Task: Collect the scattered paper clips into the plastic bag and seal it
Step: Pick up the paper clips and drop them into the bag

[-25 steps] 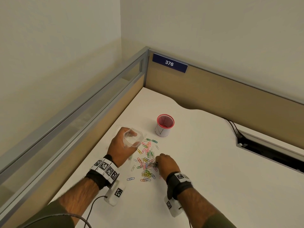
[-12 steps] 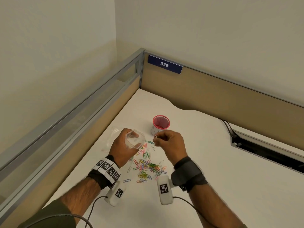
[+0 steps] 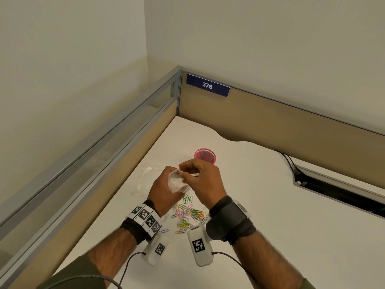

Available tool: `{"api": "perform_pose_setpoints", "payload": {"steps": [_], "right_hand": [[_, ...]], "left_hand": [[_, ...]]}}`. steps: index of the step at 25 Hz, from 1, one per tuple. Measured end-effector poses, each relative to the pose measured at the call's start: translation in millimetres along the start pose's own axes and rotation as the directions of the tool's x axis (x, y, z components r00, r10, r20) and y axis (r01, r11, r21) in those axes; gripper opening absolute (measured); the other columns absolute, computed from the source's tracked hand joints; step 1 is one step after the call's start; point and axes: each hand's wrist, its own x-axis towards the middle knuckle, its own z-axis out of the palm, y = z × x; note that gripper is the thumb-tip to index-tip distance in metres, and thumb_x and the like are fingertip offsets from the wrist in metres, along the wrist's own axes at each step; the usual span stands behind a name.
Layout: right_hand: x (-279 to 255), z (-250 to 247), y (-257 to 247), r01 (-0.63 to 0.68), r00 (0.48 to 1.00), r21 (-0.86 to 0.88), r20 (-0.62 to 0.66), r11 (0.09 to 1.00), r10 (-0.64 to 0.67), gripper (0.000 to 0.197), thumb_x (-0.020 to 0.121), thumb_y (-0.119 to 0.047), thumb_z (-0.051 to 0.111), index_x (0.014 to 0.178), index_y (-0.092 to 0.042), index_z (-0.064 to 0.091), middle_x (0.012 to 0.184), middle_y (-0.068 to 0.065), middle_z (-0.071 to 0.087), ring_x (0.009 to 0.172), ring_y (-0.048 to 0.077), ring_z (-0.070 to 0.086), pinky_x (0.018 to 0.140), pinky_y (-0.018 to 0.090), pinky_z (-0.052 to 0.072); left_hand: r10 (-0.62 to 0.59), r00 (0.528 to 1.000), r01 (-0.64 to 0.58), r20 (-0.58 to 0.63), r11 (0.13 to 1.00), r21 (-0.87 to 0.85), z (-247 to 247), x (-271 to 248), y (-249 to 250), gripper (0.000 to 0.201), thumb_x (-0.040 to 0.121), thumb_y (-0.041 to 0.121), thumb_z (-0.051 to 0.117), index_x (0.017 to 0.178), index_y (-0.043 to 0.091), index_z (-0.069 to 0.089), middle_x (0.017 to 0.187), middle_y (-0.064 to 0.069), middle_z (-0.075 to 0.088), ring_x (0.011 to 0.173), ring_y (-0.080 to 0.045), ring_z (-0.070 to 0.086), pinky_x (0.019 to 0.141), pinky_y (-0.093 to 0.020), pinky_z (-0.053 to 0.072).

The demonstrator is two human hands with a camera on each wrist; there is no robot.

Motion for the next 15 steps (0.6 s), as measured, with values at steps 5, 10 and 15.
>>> {"api": "perform_pose_setpoints", "payload": {"steps": [5,10,15], "right_hand": [[3.0,-28.2,43.5,-0.044,0.993,-0.052,-0.115,0.998,0.038,0.015,0.087,-0.008,0.064,0.098,-0.015,0.072,0.091,-0.004,0.070,0.080,0.010,0.066,0.075,0.023,0.058],[-27.4,-21.1,147.0,-0.273,0.898,-0.597,0.122,0.754,0.422,0.036,0.082,-0.025,0.071,0.116,-0.018,0.061,0.119,0.005,0.059,0.104,0.020,0.057,0.094,0.034,0.048],[-48.2,9.0,172.9,-0.157,0.870,-0.768,0.190,0.621,0.455,0.026,0.087,-0.023,0.062,0.111,-0.011,0.059,0.118,0.009,0.049,0.109,0.027,0.050,0.090,0.036,0.049]], "left_hand": [[-0.009,1.000,0.009,-0.012,1.000,-0.023,-5.2,-6.5,-1.9,0.038,0.077,0.022,0.083,0.104,0.023,0.055,0.106,0.009,0.068,0.107,-0.010,0.063,0.089,-0.021,0.049],[-0.010,1.000,0.009,-0.030,0.999,-0.031,-15.1,-9.6,-8.1,0.041,0.073,0.037,0.080,0.104,0.027,0.055,0.107,0.010,0.067,0.110,-0.014,0.064,0.099,-0.039,0.052],[-0.021,0.999,0.019,-0.037,0.999,-0.043,-18.4,-11.4,-8.6,0.045,0.069,0.047,0.075,0.104,0.028,0.054,0.109,0.008,0.067,0.112,-0.016,0.063,0.100,-0.044,0.052]]}}
